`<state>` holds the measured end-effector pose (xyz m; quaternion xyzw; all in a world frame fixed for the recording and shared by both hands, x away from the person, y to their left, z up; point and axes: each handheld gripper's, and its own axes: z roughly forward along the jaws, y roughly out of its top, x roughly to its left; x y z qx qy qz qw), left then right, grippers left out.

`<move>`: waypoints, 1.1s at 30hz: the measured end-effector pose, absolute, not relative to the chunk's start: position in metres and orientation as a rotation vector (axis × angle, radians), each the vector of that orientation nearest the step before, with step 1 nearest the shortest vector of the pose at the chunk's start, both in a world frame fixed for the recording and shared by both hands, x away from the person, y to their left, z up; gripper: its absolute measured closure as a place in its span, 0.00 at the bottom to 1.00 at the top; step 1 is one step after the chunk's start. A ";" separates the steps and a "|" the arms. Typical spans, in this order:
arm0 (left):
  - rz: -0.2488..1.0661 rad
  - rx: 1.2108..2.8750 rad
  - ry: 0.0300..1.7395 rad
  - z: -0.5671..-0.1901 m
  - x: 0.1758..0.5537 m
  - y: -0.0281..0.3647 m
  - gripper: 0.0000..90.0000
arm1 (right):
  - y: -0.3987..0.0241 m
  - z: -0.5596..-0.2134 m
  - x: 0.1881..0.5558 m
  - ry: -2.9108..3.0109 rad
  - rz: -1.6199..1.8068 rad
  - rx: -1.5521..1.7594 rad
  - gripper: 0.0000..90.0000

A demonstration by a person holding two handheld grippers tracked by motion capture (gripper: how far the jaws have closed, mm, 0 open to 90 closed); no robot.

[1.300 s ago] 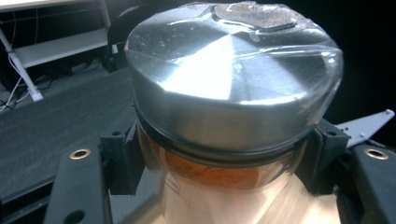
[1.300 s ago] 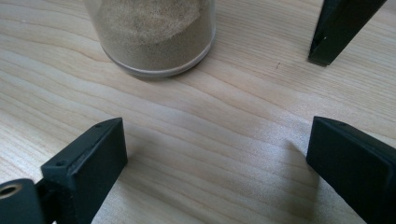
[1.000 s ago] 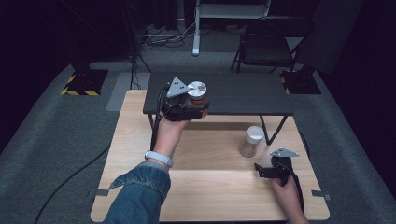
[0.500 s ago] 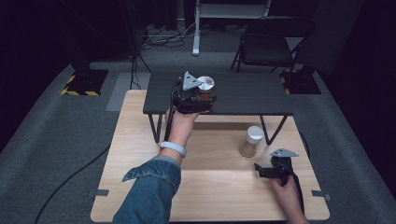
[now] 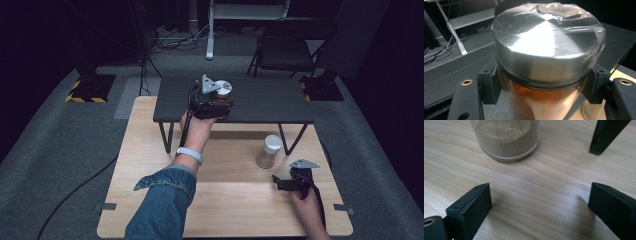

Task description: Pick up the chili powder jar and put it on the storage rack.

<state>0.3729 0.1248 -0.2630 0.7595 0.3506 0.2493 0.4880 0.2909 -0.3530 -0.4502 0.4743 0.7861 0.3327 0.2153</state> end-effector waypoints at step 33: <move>0.615 1.778 0.802 -0.267 0.323 0.170 0.12 | -0.353 -0.450 0.292 2.182 0.924 1.312 0.05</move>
